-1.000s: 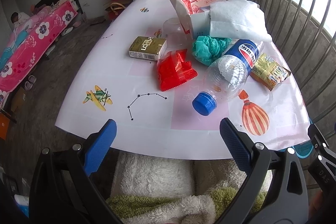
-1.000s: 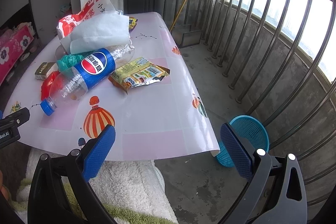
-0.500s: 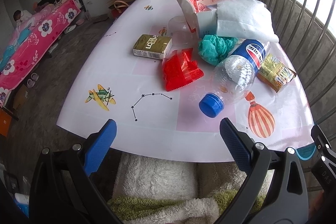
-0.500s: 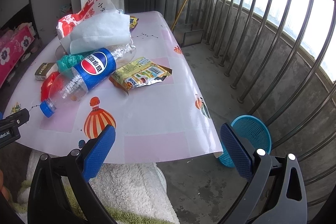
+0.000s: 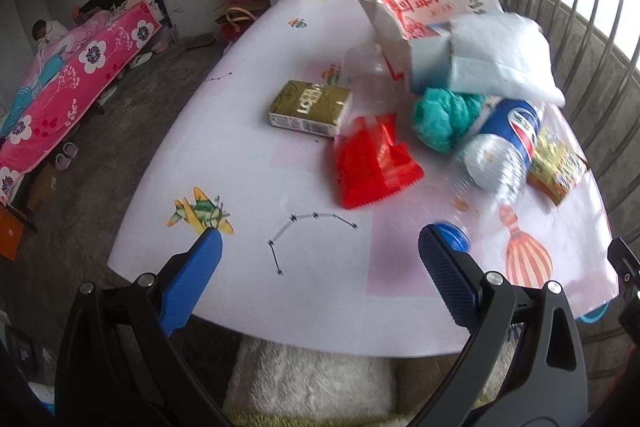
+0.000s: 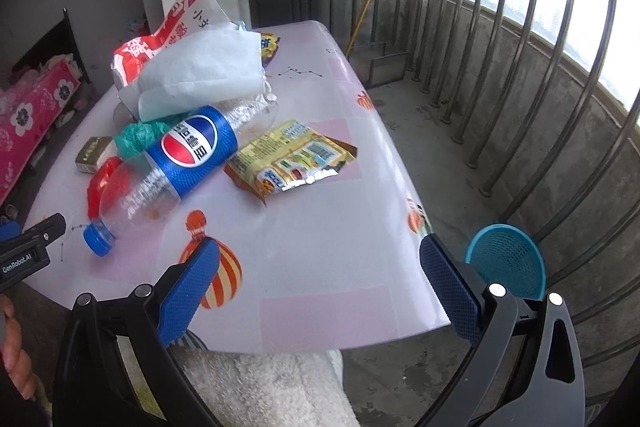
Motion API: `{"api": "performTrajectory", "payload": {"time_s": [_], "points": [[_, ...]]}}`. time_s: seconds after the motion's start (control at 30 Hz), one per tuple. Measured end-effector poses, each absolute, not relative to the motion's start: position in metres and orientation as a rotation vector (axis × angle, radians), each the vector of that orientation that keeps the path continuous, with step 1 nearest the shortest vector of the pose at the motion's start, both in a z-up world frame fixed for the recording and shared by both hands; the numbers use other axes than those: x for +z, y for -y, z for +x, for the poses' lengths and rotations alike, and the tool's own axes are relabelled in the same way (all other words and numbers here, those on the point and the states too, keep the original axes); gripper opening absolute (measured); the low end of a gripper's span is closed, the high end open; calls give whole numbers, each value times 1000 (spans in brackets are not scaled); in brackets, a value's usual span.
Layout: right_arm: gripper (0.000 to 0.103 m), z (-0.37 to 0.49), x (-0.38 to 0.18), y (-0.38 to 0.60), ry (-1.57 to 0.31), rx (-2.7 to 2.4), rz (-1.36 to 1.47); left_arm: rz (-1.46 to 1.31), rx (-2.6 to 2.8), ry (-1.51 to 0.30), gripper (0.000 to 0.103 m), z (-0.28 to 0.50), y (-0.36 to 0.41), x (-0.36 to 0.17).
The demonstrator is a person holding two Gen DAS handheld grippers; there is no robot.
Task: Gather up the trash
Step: 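Grasp the Pepsi bottle with the right tool while the left tool grasps the red wrapper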
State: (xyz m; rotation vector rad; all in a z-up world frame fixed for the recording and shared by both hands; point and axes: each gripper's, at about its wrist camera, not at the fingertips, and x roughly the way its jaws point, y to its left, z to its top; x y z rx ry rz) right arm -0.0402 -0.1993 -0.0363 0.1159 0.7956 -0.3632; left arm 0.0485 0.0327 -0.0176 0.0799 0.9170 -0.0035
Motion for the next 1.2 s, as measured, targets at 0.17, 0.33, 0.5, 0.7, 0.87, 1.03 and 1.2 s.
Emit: {"api": "performTrajectory", "payload": {"time_s": [0.17, 0.33, 0.5, 0.7, 0.87, 1.03, 1.2], "points": [[98, -26, -29, 200, -728, -288, 177, 44, -87, -861, 94, 60, -45, -18], [98, -6, -30, 206, -740, -151, 357, -118, -271, -738, 94, 61, -65, -17], [90, 19, -44, 211, -815, -18, 554, -138, -330, -712, 94, 71, -67, -18], [87, 47, -58, 206, -875, 69, 697, -173, -383, -740, 94, 81, -66, -25], [87, 69, -68, 200, -915, 77, 766, -191, -420, -755, 93, 86, -64, -32], [87, 85, -86, 192, -963, 71, 803, -202, -455, -799, 74, 94, -60, -40], [87, 95, -96, 181, -982, 83, 835, -215, -482, -840, 63, 97, -55, -51]]}}
